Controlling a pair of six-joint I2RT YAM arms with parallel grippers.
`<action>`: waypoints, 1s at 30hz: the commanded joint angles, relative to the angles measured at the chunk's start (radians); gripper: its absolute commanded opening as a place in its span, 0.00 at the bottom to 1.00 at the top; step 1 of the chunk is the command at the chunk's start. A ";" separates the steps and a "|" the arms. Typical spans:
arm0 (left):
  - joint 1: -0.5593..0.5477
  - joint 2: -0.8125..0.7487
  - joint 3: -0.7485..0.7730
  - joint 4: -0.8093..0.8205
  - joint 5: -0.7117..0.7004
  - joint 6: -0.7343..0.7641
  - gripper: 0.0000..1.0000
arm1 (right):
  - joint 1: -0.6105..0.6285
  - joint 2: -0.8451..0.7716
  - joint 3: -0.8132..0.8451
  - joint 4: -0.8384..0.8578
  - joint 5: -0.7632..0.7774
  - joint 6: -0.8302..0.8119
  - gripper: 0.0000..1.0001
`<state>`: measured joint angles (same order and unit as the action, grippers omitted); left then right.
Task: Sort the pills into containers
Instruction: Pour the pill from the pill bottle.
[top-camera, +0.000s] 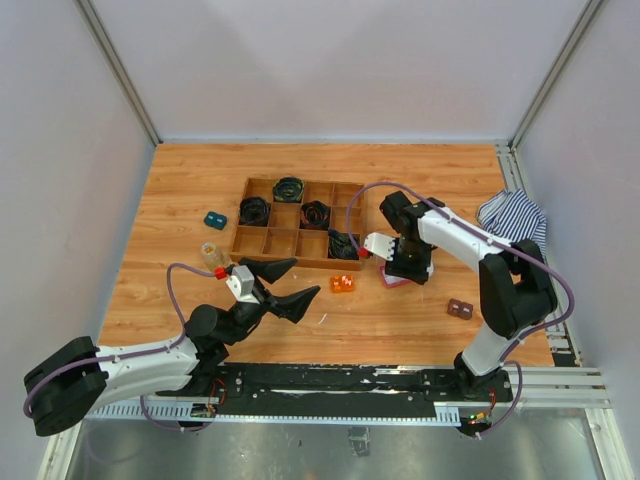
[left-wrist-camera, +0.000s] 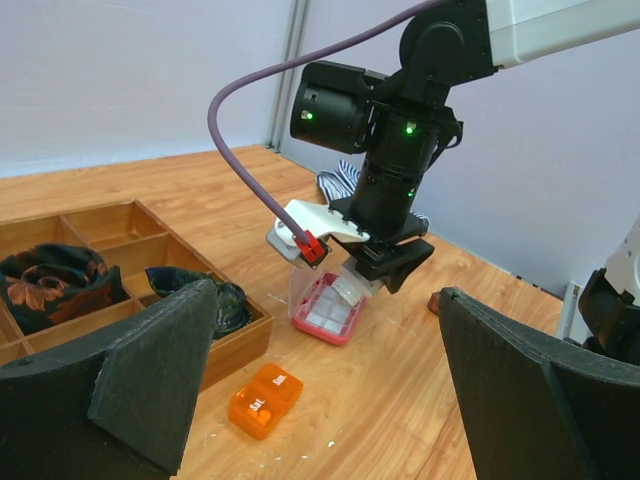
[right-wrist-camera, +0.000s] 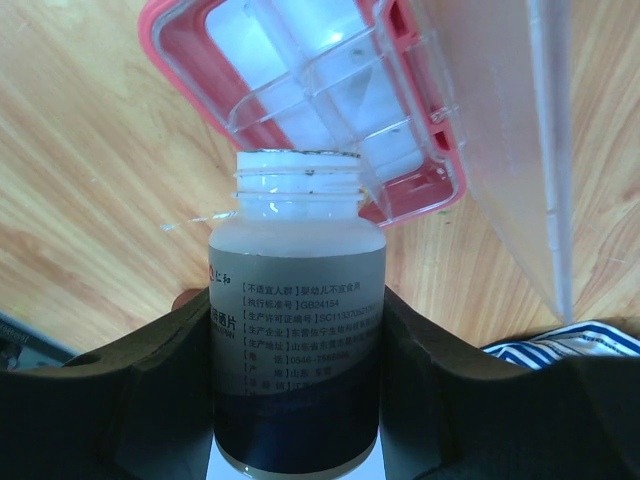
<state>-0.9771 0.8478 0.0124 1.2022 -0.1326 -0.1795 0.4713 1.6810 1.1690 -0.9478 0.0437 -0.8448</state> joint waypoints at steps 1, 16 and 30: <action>0.003 -0.004 -0.013 0.030 0.008 0.024 0.99 | -0.012 -0.025 -0.023 0.009 0.028 0.001 0.01; 0.004 0.003 -0.007 0.026 0.016 0.026 0.99 | -0.018 -0.018 -0.015 -0.032 -0.004 0.021 0.01; 0.003 0.005 -0.003 0.022 0.019 0.028 0.99 | -0.010 -0.032 -0.004 -0.025 0.008 0.033 0.00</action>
<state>-0.9771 0.8497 0.0124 1.2015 -0.1181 -0.1757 0.4713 1.6436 1.1149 -0.8959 0.0578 -0.8368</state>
